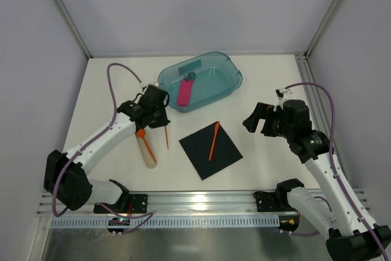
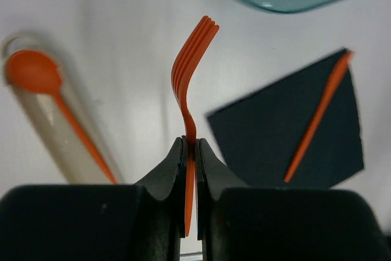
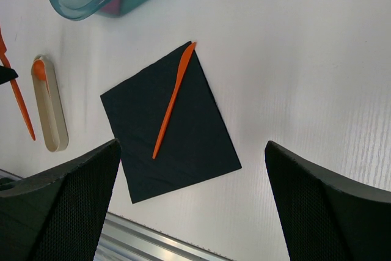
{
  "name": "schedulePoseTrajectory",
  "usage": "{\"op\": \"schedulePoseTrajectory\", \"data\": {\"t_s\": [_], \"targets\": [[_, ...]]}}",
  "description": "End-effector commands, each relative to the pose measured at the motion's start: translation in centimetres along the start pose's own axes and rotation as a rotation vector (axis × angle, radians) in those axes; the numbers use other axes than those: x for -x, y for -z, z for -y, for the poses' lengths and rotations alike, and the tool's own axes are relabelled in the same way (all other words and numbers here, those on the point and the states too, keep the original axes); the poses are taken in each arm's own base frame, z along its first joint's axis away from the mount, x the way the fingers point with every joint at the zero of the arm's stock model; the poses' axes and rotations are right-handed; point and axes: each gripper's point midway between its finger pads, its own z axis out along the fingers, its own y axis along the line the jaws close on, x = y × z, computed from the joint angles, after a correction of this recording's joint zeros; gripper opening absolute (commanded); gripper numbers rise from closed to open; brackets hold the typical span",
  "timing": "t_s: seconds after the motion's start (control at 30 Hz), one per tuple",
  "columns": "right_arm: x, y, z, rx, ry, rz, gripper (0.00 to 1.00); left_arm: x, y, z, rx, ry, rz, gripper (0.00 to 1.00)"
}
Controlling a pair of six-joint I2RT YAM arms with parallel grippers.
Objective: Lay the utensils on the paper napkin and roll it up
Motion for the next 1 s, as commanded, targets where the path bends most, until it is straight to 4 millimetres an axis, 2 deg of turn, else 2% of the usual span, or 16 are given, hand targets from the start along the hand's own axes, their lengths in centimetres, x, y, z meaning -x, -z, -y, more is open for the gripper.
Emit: {"op": "schedulePoseTrajectory", "data": {"t_s": [0.0, 0.03, 0.1, 0.13, 0.17, 0.23, 0.3, 0.4, 0.53, 0.97], "targets": [[1.1, -0.2, -0.7, 0.024, 0.010, 0.038, 1.00, -0.3, 0.9, 7.2, -0.159, -0.164, 0.002, 0.00], [1.1, -0.2, -0.6, 0.020, 0.010, 0.038, 1.00, -0.5, 0.2, 9.5, -0.208, -0.184, -0.023, 0.00], [1.1, -0.2, -0.5, 0.015, 0.012, 0.035, 1.00, -1.8, -0.4, 12.0, -0.252, -0.231, -0.054, 0.00], [1.0, -0.2, -0.4, 0.009, 0.013, 0.032, 1.00, -1.3, -0.3, 13.7, -0.291, -0.240, -0.039, 0.00], [1.1, -0.1, -0.4, 0.006, 0.019, 0.038, 1.00, -2.5, -1.6, 14.5, -0.295, -0.272, -0.085, 0.00], [1.1, -0.1, -0.1, -0.007, 0.023, 0.038, 1.00, -3.6, -2.0, 16.4, -0.331, -0.311, -0.107, 0.00], [1.0, 0.0, 0.1, -0.015, 0.030, 0.041, 1.00, -4.6, -3.3, 17.9, -0.335, -0.338, -0.137, 0.00], [1.0, 0.0, 0.4, -0.028, 0.032, 0.044, 1.00, -5.8, -5.0, 18.9, -0.322, -0.368, -0.168, 0.00], [1.1, 0.0, 0.3, -0.024, 0.034, 0.042, 1.00, -7.4, -6.0, 19.3, -0.334, -0.357, -0.216, 0.00], [1.1, -0.1, 0.5, -0.036, 0.040, 0.042, 1.00, -9.2, -8.5, 19.3, -0.307, -0.329, -0.247, 0.01]]}}
